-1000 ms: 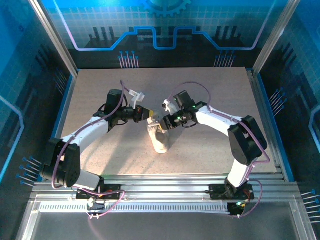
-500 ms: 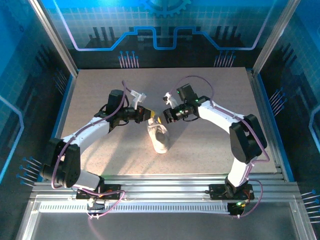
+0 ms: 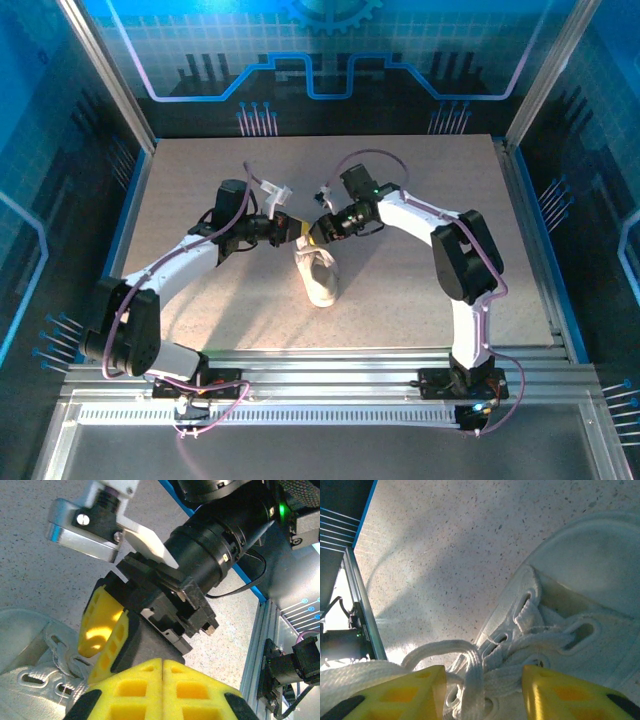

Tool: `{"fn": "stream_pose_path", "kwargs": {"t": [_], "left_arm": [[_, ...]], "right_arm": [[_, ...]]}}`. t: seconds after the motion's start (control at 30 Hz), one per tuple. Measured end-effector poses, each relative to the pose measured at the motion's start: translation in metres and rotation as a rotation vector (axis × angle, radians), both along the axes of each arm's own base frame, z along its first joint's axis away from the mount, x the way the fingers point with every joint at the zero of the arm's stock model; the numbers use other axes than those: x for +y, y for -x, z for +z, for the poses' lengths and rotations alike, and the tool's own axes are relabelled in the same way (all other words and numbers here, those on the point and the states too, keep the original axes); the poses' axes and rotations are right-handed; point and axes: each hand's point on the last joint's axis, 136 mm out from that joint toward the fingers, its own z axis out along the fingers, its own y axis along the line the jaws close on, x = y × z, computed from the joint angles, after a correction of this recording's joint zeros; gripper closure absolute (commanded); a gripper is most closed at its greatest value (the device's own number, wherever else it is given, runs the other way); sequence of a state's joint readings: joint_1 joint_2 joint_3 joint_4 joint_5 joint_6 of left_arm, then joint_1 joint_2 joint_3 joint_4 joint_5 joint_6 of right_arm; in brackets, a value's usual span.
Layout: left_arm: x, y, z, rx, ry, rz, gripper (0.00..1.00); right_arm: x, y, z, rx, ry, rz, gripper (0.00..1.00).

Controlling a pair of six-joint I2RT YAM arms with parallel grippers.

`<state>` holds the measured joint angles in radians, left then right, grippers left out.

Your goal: Tie the shoes

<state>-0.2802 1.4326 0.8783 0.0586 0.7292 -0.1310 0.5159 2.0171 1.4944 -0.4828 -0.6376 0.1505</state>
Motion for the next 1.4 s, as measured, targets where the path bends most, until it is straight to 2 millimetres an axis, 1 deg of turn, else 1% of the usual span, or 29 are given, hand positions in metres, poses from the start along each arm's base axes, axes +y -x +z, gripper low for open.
{"fn": "stream_pose_path", "kwargs": {"t": [0.1,0.33,0.47,0.5,0.53,0.63,0.7,0.73,0.9,1.13,1.2,1.4], "left_arm": [[0.000,0.000,0.002,-0.005,0.001,0.002,1.00],[0.000,0.000,0.003,-0.009,-0.001,0.005,1.00],[0.000,0.000,0.002,-0.009,-0.003,0.005,1.00],[-0.001,0.000,0.002,-0.009,-0.003,0.004,1.00],[-0.001,0.001,0.002,-0.010,-0.004,0.003,1.00],[-0.003,0.001,0.002,-0.011,-0.007,0.002,1.00],[-0.004,0.002,0.002,-0.011,-0.008,0.000,1.00],[-0.004,0.002,0.002,-0.011,-0.009,0.001,1.00],[-0.005,0.002,0.001,-0.011,-0.014,0.002,1.00],[-0.002,0.002,-0.003,0.002,-0.033,0.023,1.00],[-0.001,0.001,-0.004,0.004,-0.037,0.029,1.00],[0.000,-0.001,-0.005,0.011,-0.044,0.046,1.00]], "right_arm": [[0.000,0.000,0.000,-0.003,0.006,0.014,0.57],[-0.003,0.010,0.000,0.001,0.041,0.067,0.55],[-0.002,0.014,-0.001,-0.009,0.074,0.102,0.58],[-0.001,0.015,-0.001,-0.012,0.080,0.109,0.61],[0.000,0.015,-0.003,-0.014,0.091,0.119,0.66],[0.000,0.016,-0.008,-0.023,0.123,0.136,0.85],[-0.002,0.015,-0.009,-0.025,0.136,0.134,0.92],[-0.003,0.015,-0.010,-0.028,0.140,0.135,0.93],[-0.006,0.016,-0.010,-0.039,0.133,0.113,0.95],[-0.022,0.016,0.003,-0.086,0.061,0.014,0.90],[-0.026,0.014,0.006,-0.103,0.039,-0.008,0.86],[-0.027,0.013,0.017,-0.165,-0.029,-0.037,0.86]]}}
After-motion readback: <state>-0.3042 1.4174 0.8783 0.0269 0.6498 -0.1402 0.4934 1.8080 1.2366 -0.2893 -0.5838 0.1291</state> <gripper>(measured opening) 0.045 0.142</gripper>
